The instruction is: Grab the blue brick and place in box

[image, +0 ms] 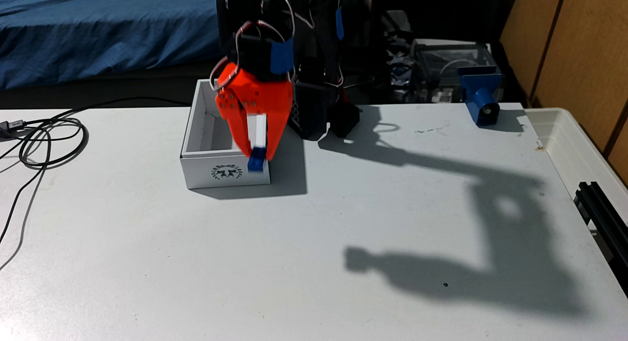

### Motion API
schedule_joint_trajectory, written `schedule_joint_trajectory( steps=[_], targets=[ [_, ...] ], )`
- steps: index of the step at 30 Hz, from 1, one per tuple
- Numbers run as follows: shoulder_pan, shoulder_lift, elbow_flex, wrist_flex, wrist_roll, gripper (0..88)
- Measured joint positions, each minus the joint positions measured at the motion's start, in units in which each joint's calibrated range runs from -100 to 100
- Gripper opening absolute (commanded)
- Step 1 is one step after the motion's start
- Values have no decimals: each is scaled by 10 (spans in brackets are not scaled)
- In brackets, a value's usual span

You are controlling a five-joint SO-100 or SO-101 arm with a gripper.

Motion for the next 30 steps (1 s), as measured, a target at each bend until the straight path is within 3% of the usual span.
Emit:
schedule_joint_trajectory(
  steps=[18, 30],
  targets=[
    [158, -420, 460, 0, 127, 10],
    [301, -477, 554, -116, 219, 9]
  ],
)
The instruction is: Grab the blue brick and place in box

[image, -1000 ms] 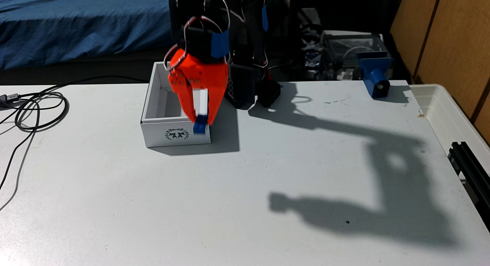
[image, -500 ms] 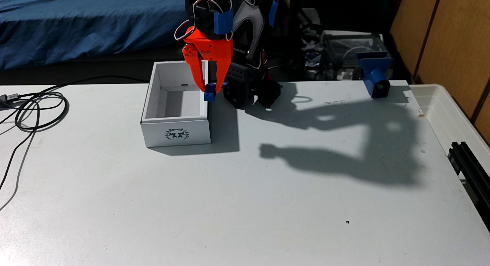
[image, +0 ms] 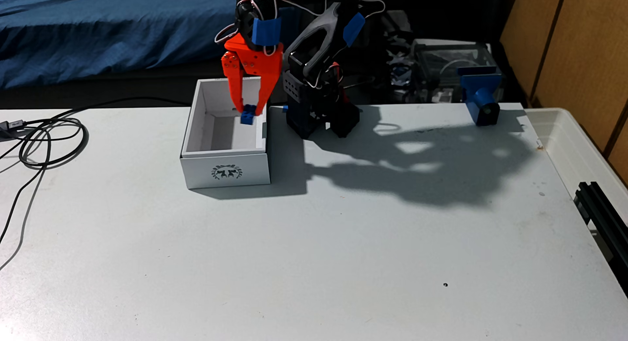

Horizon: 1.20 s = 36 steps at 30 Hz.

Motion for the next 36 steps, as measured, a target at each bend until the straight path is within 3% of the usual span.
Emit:
schedule_joint_trajectory(
  steps=[12, 29, 36],
  targets=[
    [41, 0, 17, -131, 24, 9],
    [41, 0, 65, -142, 25, 11],
    [41, 0, 132, -209, 25, 11]
  ],
)
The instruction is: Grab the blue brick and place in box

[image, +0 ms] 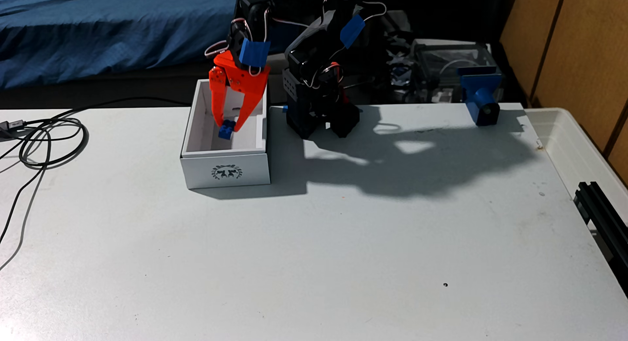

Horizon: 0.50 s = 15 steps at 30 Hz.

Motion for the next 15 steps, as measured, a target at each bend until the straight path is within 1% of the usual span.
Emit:
schedule_joint_trajectory(
  steps=[15],
  targets=[
    [0, -8, 2, -10, 0, 14]
  ],
)
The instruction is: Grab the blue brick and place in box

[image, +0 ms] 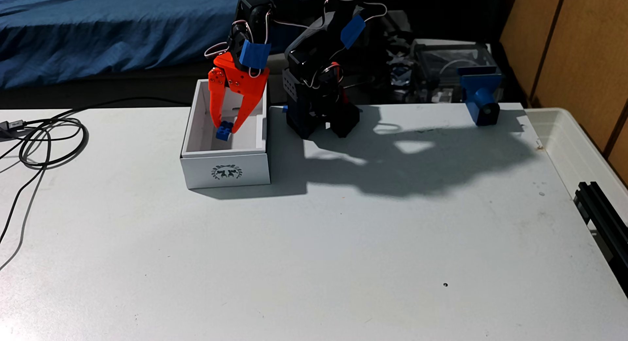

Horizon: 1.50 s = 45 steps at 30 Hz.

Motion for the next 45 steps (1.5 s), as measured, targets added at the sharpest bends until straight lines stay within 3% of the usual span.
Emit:
schedule_joint_trajectory(
  steps=[6, 19, 27, 36, 45],
  targets=[
    [8, 0, -4, 0, 1, 116],
    [21, -1, -26, -1, 1, 118],
    [17, -2, -129, -1, 1, 111],
    [-93, -83, -155, -1, 1, 110],
    [-242, -284, -75, -60, 2, 110]
  ],
)
